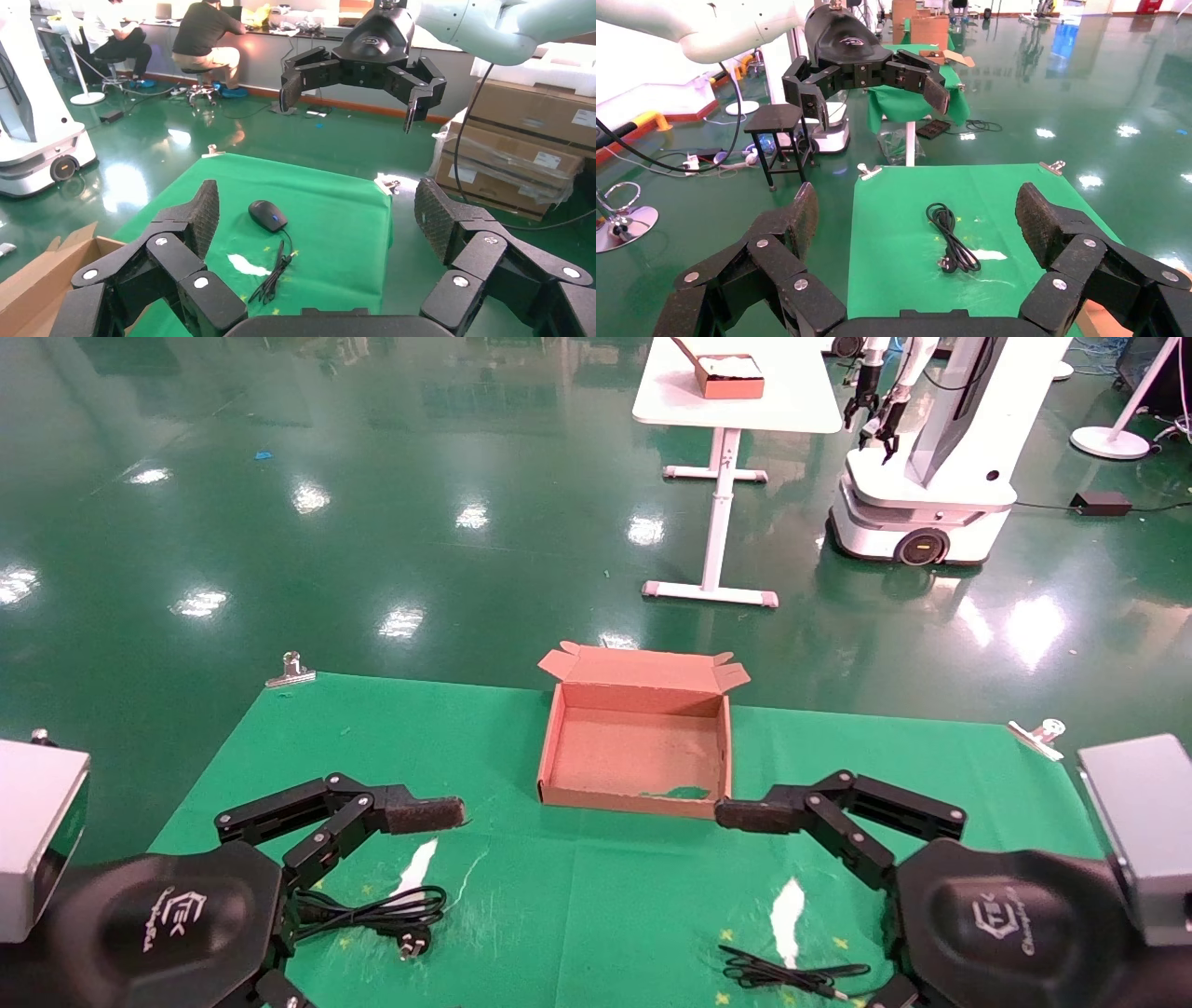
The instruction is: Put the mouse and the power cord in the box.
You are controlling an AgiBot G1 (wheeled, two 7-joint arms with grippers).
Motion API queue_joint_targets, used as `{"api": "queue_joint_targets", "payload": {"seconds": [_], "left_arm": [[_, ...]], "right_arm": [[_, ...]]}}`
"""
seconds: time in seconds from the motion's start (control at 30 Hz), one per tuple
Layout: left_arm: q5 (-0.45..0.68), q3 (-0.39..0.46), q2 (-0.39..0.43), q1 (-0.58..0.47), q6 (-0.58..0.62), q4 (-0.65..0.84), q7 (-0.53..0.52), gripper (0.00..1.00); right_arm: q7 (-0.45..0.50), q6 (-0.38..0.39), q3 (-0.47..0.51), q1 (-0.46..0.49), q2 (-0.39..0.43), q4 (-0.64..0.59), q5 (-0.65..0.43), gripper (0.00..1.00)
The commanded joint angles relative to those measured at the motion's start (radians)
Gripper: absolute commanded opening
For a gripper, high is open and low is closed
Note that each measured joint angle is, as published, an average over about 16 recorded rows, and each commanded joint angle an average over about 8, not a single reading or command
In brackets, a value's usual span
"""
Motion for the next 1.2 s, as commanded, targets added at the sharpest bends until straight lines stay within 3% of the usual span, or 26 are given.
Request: {"api": "queue_joint_targets", "payload": {"seconds": [0.03,1.2], "left_arm": [[0.0,0.0,0.0,0.0,0.0,0.0,0.0,1.0],[0.0,0.0,0.0,0.0,0.0,0.0,0.0,1.0]], "right_arm": [[0.0,0.0,0.0,0.0,0.0,0.0,0.0,1.0],[0.0,0.0,0.0,0.0,0.0,0.0,0.0,1.0]]}}
